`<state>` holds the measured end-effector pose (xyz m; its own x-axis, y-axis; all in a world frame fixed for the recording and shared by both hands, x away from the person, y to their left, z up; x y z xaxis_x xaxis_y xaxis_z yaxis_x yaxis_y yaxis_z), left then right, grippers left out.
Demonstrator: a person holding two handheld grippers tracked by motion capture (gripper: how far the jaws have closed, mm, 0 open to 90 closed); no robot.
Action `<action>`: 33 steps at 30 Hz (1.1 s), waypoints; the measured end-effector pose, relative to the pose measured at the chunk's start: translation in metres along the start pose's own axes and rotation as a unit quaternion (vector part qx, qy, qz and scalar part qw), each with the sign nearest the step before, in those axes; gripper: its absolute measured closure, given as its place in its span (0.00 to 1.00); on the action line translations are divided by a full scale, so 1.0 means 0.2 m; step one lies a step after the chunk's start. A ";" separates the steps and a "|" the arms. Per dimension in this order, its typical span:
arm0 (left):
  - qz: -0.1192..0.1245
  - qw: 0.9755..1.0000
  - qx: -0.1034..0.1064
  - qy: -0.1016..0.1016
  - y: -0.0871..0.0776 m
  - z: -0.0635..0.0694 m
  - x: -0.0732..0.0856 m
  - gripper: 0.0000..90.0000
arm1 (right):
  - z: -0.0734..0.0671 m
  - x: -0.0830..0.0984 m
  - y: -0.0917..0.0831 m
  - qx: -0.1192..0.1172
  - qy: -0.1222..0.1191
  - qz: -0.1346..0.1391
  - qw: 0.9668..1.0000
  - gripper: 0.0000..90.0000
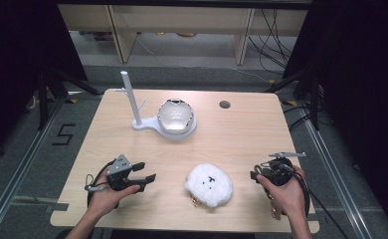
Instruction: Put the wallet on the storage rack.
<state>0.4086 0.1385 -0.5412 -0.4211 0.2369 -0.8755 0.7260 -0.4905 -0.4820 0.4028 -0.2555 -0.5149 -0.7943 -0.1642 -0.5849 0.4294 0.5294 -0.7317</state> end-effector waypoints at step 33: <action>-0.014 1.000 0.005 0.013 0.00 0.04 0.00 0.38 | -0.32 -0.10 0.35 -0.106 -0.060 -0.185 0.975 0.55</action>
<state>0.4048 0.1310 -0.5405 -0.4265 0.2722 -0.8625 0.7083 -0.4926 -0.5057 0.4225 -0.1622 -0.5325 -0.8165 -0.4665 -0.3401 0.0134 0.5736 -0.8190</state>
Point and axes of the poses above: each handheld gripper's, and its own axes: y roughly forward along the jaws, x roughly out of its underside, z roughly to its right, the point moved 8 cm from there along y, roughly forward along the jaws, and after that the axes turned 14 degrees about -x, right-handed, at the moved point
